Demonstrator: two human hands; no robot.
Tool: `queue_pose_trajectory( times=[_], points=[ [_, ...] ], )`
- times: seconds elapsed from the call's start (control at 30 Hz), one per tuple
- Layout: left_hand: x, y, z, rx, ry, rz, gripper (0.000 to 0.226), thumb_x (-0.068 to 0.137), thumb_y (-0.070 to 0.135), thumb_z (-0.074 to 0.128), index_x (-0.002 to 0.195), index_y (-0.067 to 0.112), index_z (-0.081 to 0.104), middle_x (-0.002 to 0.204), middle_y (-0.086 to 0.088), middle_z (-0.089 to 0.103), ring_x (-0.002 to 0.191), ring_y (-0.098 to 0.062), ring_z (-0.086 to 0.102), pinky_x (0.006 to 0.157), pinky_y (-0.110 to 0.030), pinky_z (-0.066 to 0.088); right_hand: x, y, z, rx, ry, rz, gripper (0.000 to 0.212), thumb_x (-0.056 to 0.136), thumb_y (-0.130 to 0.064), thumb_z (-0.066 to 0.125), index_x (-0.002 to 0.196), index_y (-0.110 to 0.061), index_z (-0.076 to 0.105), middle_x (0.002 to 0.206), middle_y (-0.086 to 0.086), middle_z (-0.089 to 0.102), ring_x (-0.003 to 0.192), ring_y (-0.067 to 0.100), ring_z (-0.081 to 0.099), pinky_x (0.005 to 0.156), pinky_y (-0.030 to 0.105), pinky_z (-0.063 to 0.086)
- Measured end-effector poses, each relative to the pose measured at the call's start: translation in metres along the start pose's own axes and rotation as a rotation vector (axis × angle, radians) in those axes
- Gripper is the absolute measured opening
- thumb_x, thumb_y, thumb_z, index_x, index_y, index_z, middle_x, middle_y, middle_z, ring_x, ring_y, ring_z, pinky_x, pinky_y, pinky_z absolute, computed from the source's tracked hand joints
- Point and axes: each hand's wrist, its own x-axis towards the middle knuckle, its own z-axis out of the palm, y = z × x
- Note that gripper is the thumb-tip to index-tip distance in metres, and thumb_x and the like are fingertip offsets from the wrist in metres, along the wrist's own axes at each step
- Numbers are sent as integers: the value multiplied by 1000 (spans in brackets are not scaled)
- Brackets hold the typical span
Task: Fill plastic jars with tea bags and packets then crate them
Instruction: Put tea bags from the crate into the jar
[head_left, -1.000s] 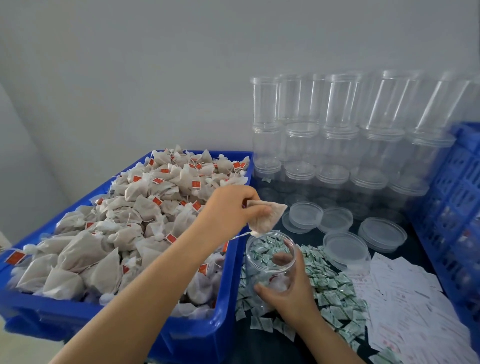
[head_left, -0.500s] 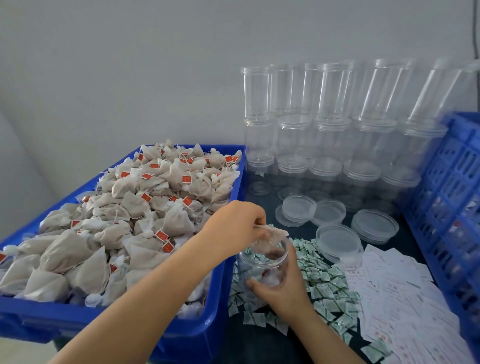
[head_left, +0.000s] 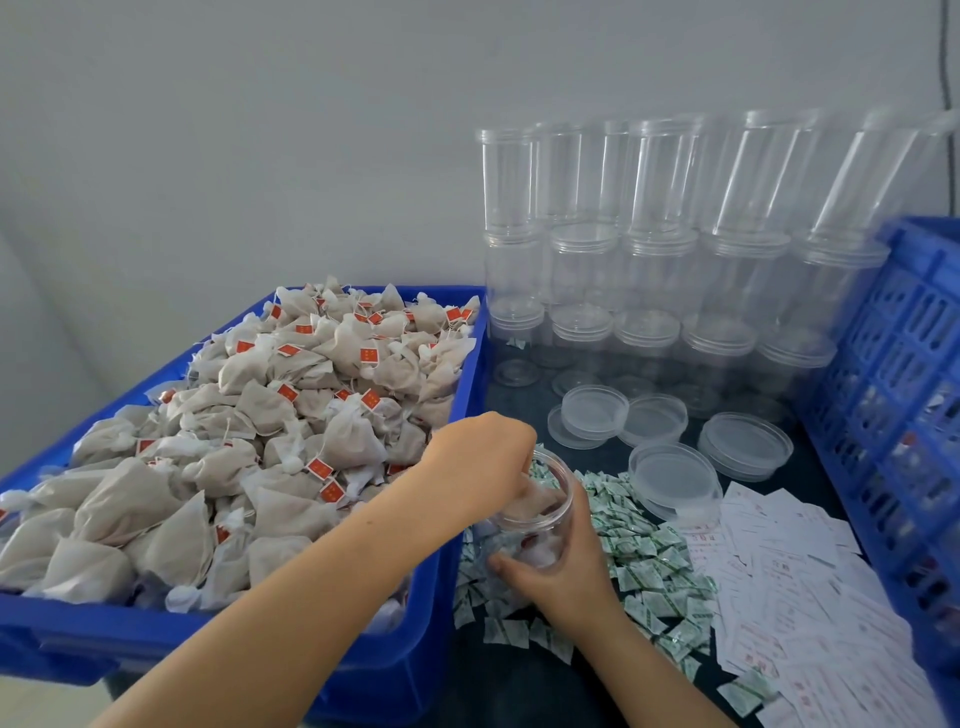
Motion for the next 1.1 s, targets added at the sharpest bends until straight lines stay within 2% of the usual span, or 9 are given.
queue_pose_trajectory(
  times=[0.07,0.17,0.23,0.3,0.43,0.57,0.77,1.0,1.1],
  points=[
    [2,3,1,53,-19,3,14,88,10,51,98,12,60,96,-4,64,88,-24,61,71,-35,50,0,0,0,-12,-3,-1,108,56,-35,96,140,-59,33,130,-15,63,118,10,65,94,29,56],
    [3,6,3,108,-24,26,10,88,8,51,93,13,57,95,-5,62,88,-24,59,64,-32,44,0,0,0,-39,16,-16,106,56,-37,95,136,-64,32,123,-26,61,114,0,63,84,10,51],
    [3,6,5,136,-26,27,10,89,9,52,95,13,59,95,-4,62,86,-23,59,62,-32,41,0,0,0,-54,34,-24,104,55,-39,93,133,-69,31,117,-28,60,110,-3,63,81,5,48],
    [3,7,7,158,-18,32,12,90,11,53,95,14,62,91,-3,62,84,-23,60,61,-32,42,1,1,1,-51,40,-32,102,54,-38,92,133,-67,32,114,-26,60,109,0,64,81,7,49],
    [6,6,10,164,-14,54,10,90,15,54,81,15,59,79,-2,58,75,-21,58,59,-32,44,1,2,1,-63,38,-23,103,53,-42,91,134,-65,32,114,-27,58,108,1,65,80,13,53],
    [7,4,10,128,-31,66,16,92,27,57,88,14,65,82,-1,63,78,-21,61,61,-31,47,1,0,0,-73,47,-17,103,51,-44,90,132,-68,31,111,-29,57,107,-2,63,80,10,51],
    [7,3,8,86,-44,85,25,91,36,58,80,14,60,75,0,58,78,-20,61,64,-32,48,1,-2,2,-69,34,-13,105,55,-40,91,140,-54,32,114,-25,60,110,4,65,82,16,54],
    [5,-6,-1,0,17,91,23,90,38,59,95,16,66,92,1,66,88,-19,61,78,-37,54,0,-3,1,-66,45,-24,101,53,-37,92,133,-64,36,112,-30,58,112,0,62,81,12,52],
    [7,-26,-17,-86,108,43,20,89,39,61,96,21,63,93,5,66,86,-14,60,79,-35,53,-1,-5,1,-117,58,-41,99,49,-46,90,127,-72,34,107,-33,54,109,-5,58,80,14,53]
  ],
)
